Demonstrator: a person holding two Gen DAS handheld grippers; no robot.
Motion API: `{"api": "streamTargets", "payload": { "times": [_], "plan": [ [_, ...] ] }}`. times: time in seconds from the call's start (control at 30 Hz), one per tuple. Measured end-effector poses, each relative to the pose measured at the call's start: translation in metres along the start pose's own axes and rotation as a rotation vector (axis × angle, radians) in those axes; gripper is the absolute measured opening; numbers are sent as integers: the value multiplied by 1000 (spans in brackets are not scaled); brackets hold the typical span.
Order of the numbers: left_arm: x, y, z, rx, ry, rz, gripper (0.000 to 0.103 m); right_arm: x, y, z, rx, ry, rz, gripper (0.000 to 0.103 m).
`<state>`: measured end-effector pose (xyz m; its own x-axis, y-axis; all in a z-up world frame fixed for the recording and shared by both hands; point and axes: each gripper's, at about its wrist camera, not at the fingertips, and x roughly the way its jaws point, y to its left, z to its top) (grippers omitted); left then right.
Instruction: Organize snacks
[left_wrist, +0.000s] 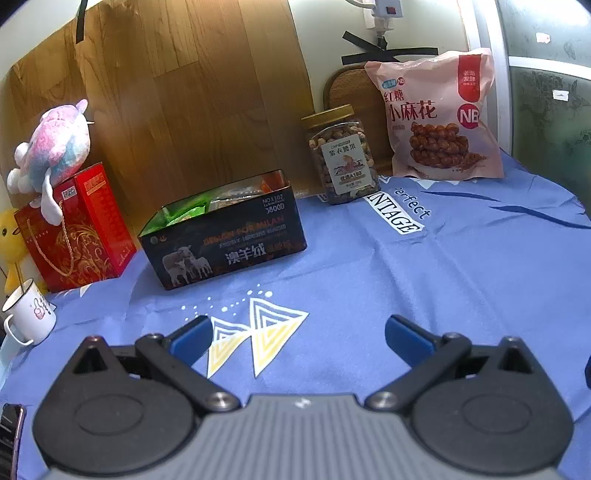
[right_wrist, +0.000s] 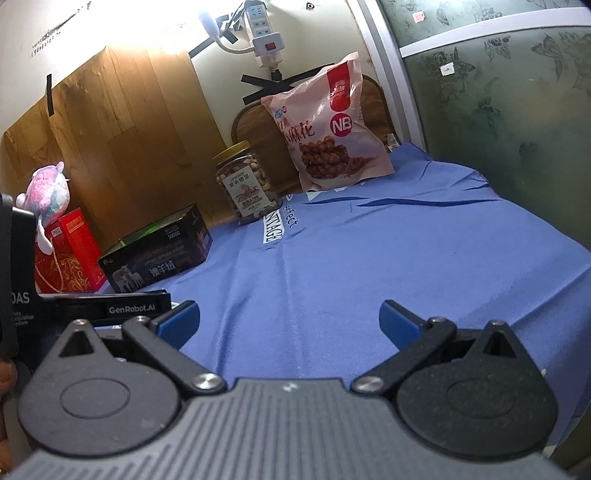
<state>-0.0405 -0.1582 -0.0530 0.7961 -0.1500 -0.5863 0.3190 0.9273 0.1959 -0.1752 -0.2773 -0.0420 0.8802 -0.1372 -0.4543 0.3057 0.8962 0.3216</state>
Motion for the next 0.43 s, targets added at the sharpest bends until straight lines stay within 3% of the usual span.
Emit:
{"api": "streamTargets", "payload": {
  "times": [0.2,0.43],
  "plan": [
    [-2,9,-2,-21,-17,9,103,4,4,-1,-8,12,13,103],
    [-12,24,-5,-43,-68,-59,103,11,13,-4,-25,28,34,103]
  ]
}}
